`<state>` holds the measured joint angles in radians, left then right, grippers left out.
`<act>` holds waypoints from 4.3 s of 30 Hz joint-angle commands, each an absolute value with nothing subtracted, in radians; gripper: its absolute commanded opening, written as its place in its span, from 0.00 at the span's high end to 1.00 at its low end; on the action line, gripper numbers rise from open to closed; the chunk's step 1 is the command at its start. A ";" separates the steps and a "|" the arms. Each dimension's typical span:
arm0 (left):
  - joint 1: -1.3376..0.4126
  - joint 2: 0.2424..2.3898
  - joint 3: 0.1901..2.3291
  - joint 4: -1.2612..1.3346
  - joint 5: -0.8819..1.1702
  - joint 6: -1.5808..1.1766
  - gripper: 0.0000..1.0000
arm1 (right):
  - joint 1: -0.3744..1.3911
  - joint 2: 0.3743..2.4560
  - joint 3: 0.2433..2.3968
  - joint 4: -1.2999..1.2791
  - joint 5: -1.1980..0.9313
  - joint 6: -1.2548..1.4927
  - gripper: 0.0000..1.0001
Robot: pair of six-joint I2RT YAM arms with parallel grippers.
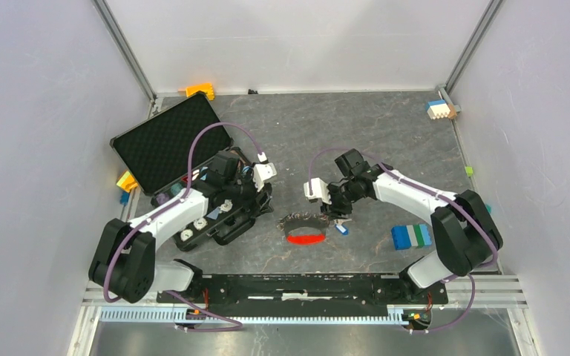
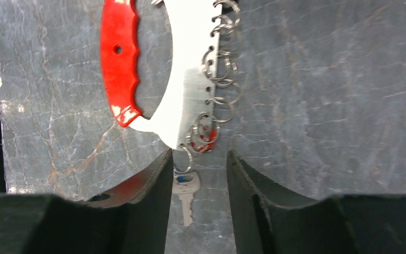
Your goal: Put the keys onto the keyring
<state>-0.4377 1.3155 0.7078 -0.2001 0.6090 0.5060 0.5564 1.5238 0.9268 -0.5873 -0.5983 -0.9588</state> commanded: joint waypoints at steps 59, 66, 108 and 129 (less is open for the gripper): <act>-0.553 1.508 1.032 -0.313 0.978 0.703 0.10 | 0.634 1.242 0.913 -0.462 -0.578 -0.836 1.00; -0.602 1.582 1.032 -0.281 0.982 0.696 0.10 | 0.633 1.190 0.882 -0.426 -0.577 -0.810 1.00; -0.634 1.436 1.070 -0.919 1.019 1.516 0.98 | 0.633 1.118 0.751 -0.400 -0.812 -0.851 0.40; -0.635 1.337 0.971 -0.919 1.127 1.636 0.98 | 0.771 1.321 0.819 -0.323 -0.997 -0.794 0.39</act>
